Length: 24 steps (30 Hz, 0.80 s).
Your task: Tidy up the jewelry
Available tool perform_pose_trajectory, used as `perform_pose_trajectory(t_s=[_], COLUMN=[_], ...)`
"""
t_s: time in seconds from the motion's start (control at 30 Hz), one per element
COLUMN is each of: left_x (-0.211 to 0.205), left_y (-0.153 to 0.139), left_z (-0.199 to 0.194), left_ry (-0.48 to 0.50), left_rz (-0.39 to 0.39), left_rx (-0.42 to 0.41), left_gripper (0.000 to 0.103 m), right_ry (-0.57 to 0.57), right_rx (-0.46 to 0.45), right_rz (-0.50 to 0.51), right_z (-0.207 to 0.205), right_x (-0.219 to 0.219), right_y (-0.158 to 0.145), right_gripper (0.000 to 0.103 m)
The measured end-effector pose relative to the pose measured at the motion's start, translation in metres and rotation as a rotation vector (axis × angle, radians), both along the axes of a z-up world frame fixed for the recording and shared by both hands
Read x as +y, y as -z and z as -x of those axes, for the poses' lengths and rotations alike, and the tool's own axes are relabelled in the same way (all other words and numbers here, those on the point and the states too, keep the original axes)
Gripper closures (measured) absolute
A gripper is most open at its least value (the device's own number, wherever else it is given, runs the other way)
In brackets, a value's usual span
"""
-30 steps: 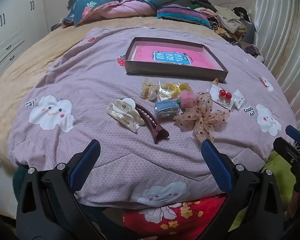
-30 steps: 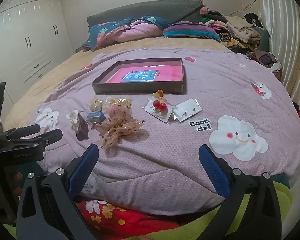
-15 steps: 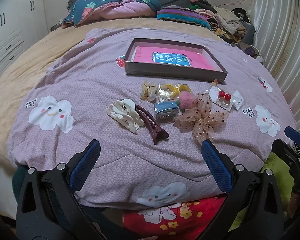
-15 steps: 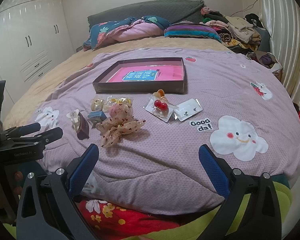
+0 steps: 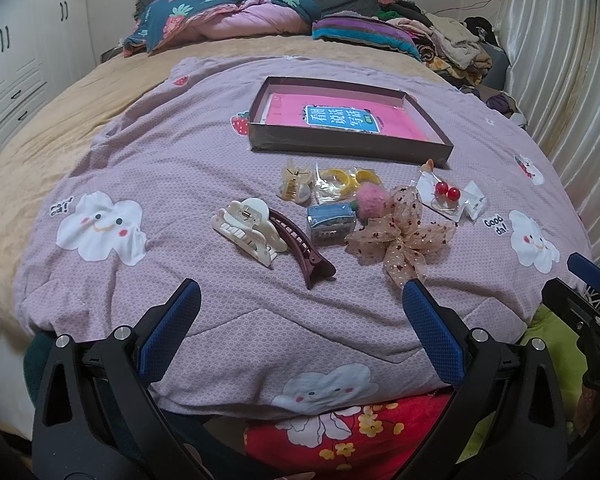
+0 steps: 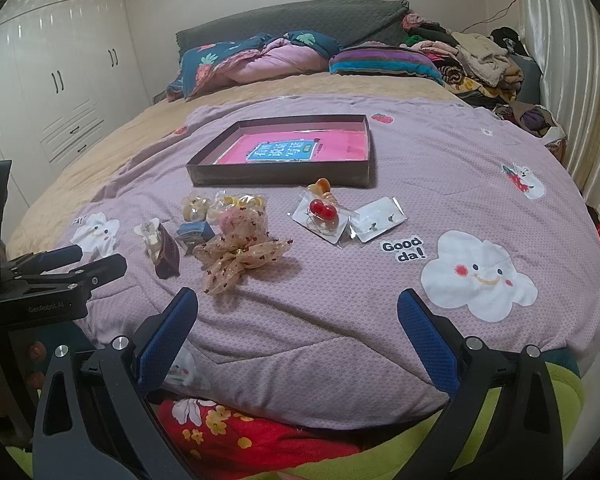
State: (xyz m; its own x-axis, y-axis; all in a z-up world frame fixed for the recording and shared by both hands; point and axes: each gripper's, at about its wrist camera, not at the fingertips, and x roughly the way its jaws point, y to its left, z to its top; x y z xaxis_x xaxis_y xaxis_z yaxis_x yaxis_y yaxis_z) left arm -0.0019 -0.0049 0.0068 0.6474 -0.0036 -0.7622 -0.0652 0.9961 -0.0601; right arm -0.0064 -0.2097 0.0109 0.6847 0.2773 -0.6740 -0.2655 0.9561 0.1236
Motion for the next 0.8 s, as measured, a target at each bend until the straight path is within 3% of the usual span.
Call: perform_pose_trajectory(t_s=[0.8], left_x=[-0.0047], left_y=[-0.0012], left_z=[0.0009], left_ry=[0.001], left_rz=[0.001], left_rx=[0.002], left_gripper=[0.008], right_ry=[-0.002], right_rx=[0.000], right_rz=[0.000], right_z=[0.0015], right_x=[0.0012], right_y=[-0.0001], right_gripper=[0.004])
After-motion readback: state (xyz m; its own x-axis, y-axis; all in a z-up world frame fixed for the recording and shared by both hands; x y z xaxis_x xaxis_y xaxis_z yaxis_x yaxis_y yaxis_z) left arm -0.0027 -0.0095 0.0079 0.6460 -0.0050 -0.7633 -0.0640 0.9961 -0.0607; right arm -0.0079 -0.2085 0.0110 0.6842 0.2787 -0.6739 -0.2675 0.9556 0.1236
